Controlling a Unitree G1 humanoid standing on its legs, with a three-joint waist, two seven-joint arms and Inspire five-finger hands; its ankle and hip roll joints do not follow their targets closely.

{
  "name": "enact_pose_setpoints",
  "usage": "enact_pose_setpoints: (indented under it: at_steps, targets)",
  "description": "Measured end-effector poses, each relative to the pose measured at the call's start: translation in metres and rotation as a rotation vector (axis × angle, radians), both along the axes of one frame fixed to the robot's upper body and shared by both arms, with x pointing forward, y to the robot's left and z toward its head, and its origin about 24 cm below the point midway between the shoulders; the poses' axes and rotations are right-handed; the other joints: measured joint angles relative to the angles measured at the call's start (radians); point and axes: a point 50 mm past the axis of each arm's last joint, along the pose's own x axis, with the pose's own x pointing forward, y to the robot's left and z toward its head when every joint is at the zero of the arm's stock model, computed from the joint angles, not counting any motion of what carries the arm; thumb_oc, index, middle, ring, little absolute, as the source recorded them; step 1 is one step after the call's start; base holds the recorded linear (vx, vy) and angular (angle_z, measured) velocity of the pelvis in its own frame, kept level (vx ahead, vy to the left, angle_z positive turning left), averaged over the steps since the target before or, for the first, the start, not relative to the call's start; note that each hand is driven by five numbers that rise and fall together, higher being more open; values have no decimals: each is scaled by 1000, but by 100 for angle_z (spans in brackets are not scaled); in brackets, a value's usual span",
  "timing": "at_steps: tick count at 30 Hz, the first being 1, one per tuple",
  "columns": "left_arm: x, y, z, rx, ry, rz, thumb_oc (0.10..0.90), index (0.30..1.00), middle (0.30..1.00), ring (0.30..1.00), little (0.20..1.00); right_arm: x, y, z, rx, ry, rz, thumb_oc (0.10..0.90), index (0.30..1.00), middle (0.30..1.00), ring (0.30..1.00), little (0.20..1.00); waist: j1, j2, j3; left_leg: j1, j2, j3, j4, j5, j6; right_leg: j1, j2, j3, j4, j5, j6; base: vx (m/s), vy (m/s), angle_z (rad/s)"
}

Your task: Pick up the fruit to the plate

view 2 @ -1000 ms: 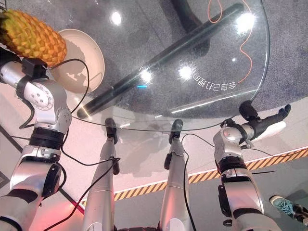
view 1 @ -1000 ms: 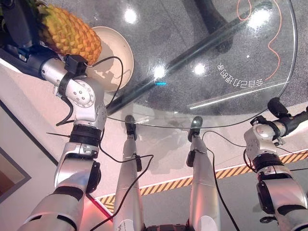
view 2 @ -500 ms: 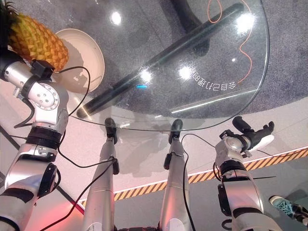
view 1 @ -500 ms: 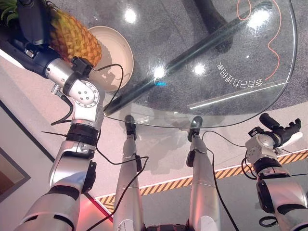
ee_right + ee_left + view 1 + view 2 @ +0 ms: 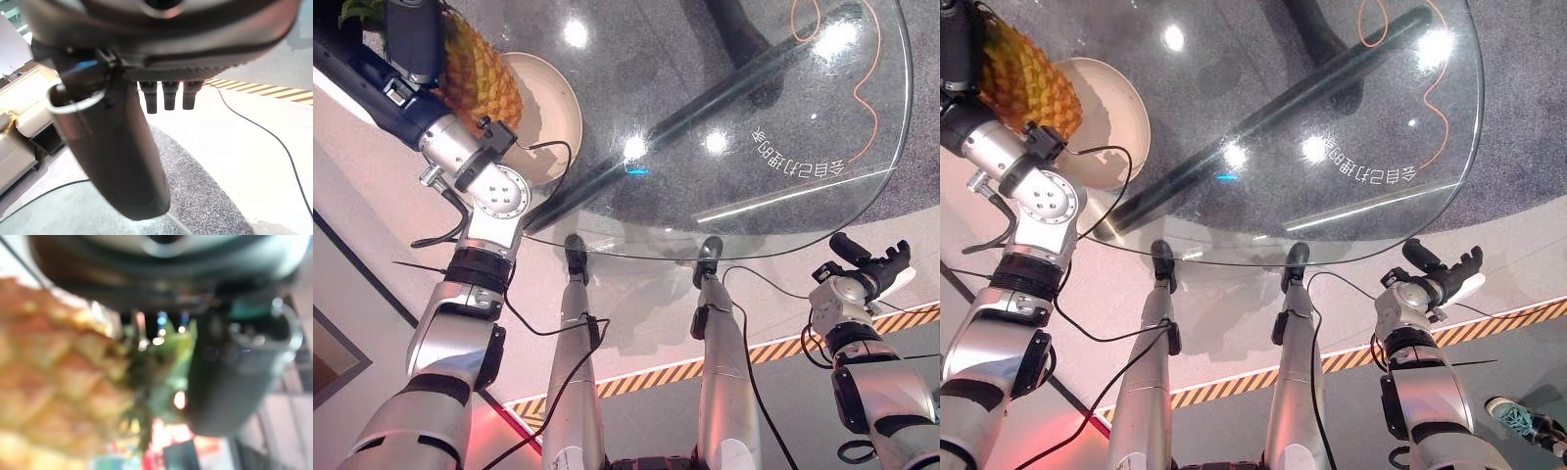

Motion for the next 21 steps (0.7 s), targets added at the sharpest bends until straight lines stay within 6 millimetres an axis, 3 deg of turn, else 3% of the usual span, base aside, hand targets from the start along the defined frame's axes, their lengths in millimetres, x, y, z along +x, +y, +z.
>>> enact_pose_setpoints:
  at_steps: [8,16,21]
  targets:
    - [3,2,-4,-2,26,14,100,300,300,300,200,2,7,-4,15,8,15,800,900,900,900,900,-3,-3,0,-2,4,0,-1,0,0,-3,5,0,0,-1,-3,0,0,0]
    - [7,4,0,-14,36,29,100,300,300,300,200,4,12,-4,6,11,37,800,900,900,900,900,-4,-35,0,-23,9,-2,0,3,-5,-23,10,0,1,0,-6,0,0,0]
    - [8,6,-2,-19,51,32,100,300,300,300,200,5,14,-5,4,13,45,800,900,900,900,900,-4,-39,0,-23,9,-2,0,3,-5,-22,11,0,1,1,-7,0,0,0]
